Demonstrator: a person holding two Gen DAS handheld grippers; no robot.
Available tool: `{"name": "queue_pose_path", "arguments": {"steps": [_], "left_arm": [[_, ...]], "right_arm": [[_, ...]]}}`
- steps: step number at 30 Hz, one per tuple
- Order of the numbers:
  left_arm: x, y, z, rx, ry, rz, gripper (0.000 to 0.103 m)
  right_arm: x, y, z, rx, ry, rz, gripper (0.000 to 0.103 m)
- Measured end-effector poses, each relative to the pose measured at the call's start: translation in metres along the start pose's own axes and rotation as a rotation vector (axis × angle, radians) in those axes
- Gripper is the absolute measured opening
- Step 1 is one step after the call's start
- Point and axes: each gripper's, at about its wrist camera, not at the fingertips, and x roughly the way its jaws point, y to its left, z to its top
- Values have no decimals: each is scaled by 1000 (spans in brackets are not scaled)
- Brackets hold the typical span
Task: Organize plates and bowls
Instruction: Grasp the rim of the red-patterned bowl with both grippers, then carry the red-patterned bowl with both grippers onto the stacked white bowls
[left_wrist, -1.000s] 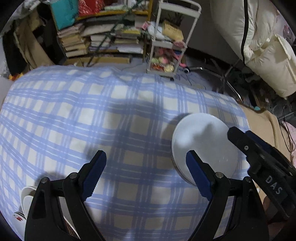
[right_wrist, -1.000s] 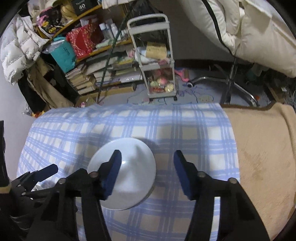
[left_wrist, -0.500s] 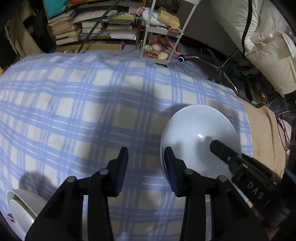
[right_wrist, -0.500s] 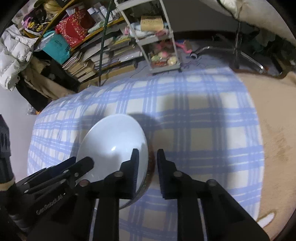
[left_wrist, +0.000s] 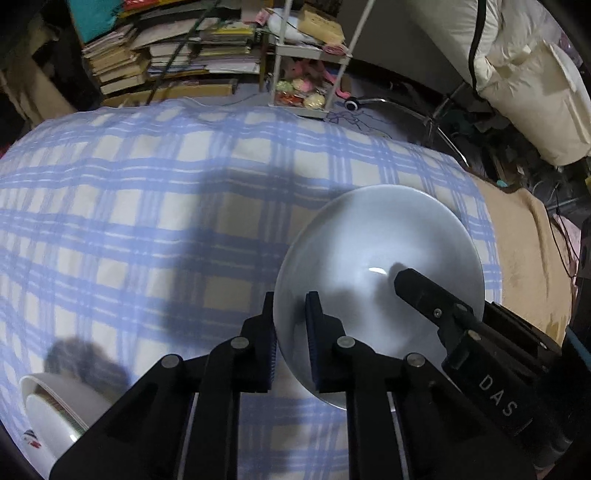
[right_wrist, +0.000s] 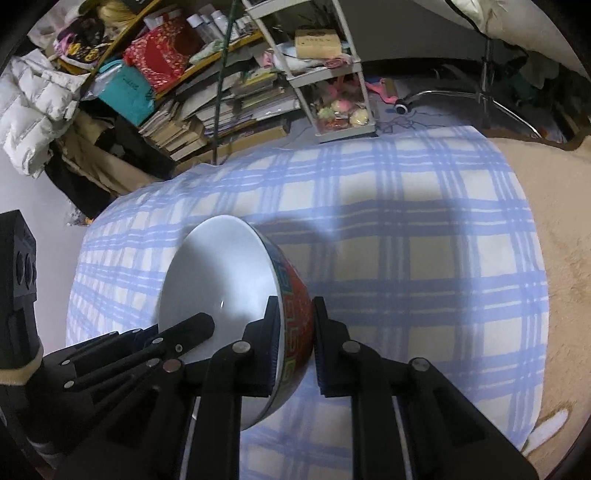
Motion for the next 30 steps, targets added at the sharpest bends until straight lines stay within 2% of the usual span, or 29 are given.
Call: {"name": "queue_pose_path", "arguments": {"steps": [11,17,30], "left_arm": [[-83,45,-25,-15,-114,76,16],[-111,75,-43,-43,-134,90,17],[-153,125,-86,-84,-155,116,18]], "right_arm": [[-41,67,-17,-95,-75,111,18],[-53,114,-37,-176,-79,112,18],[-66,172,-71,-225,-76,156,18]]}}
